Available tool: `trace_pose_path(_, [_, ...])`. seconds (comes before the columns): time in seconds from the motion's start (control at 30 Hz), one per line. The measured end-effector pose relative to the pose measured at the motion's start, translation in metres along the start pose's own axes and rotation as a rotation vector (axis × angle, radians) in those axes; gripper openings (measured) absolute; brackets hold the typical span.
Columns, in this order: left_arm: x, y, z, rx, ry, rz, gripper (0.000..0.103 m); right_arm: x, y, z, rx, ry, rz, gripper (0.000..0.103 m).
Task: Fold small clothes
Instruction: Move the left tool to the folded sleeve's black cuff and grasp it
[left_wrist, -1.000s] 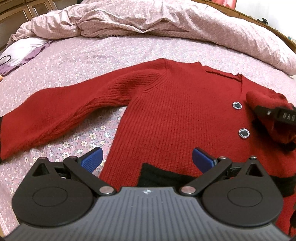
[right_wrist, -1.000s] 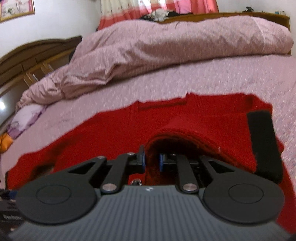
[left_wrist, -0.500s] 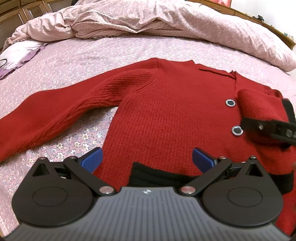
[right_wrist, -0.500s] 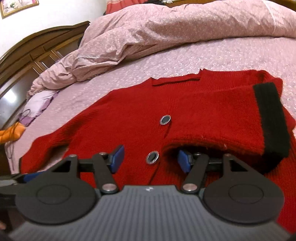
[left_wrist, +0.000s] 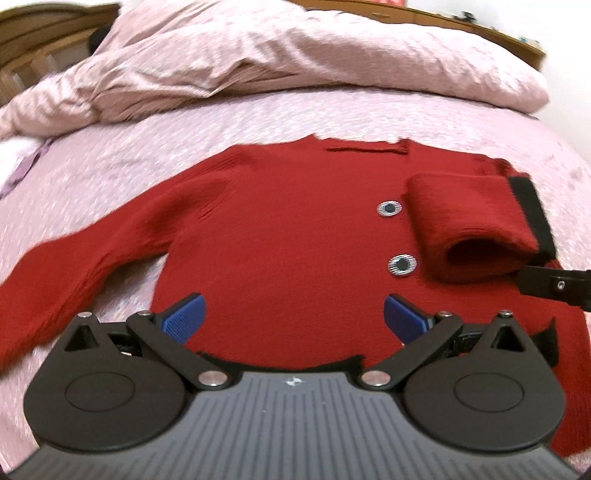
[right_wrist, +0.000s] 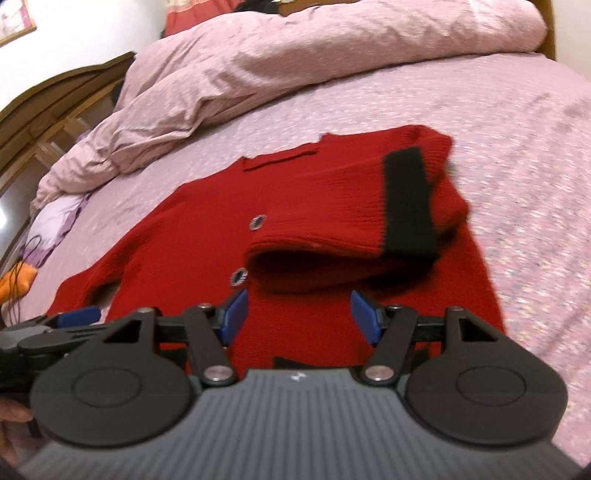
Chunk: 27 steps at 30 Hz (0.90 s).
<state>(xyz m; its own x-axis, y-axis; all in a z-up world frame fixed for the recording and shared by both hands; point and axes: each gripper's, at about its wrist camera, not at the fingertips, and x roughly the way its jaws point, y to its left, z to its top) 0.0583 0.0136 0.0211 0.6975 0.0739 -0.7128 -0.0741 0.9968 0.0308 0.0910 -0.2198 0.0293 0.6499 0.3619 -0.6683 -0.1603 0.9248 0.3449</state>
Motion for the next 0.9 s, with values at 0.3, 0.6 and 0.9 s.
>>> trace_pose_path(0.3, [0.007,-0.056,0.027,0.183,-0.063,-0.026,0.103,-0.008,-0.037,-0.005,0.116,0.030,-0.026,0.064])
trace_pose_path(0.6, [0.024,-0.117,0.033,0.348,-0.129,-0.060,0.103,-0.018,-0.065,-0.001,0.148,-0.010,-0.109,0.064])
trace_pose_path(0.9, [0.044,-0.167,0.033,0.509,-0.177,-0.081,0.103,-0.027,-0.092,-0.001,0.228,-0.050,-0.114,0.064])
